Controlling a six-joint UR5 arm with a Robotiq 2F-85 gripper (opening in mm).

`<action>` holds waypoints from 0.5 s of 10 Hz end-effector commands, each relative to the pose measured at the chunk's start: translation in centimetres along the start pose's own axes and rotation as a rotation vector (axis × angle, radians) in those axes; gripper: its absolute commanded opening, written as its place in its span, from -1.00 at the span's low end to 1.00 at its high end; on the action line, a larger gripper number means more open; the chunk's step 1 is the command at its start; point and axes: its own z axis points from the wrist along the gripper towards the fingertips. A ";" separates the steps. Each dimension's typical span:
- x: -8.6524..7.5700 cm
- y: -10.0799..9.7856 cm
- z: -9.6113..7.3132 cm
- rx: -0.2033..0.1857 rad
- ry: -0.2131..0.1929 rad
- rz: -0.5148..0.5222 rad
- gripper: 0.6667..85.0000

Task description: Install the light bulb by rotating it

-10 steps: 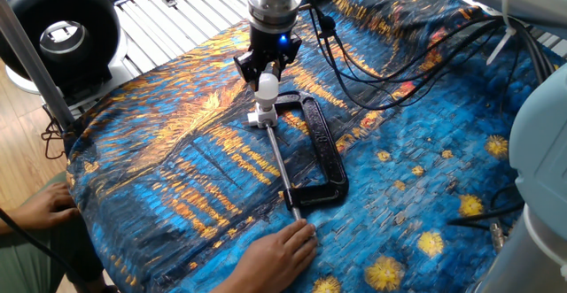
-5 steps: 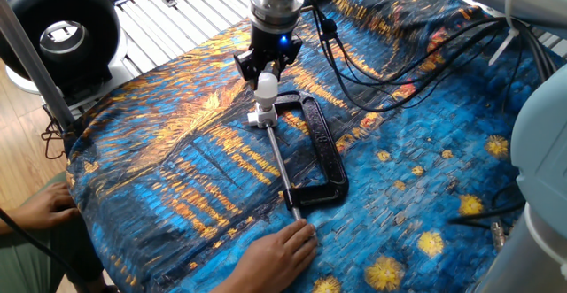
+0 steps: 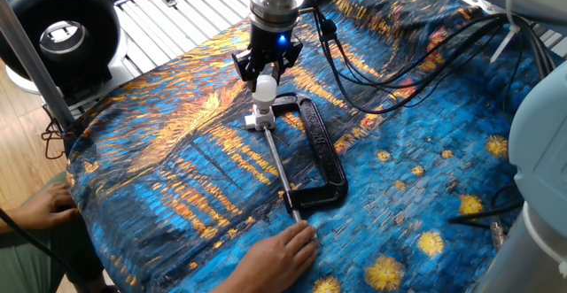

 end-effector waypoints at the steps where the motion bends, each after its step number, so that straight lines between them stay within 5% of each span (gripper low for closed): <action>1: 0.1 0.7 0.0 -0.024 0.009 0.017 -0.99; 5: -0.1 0.5 0.9 -0.001 0.010 0.021 -0.99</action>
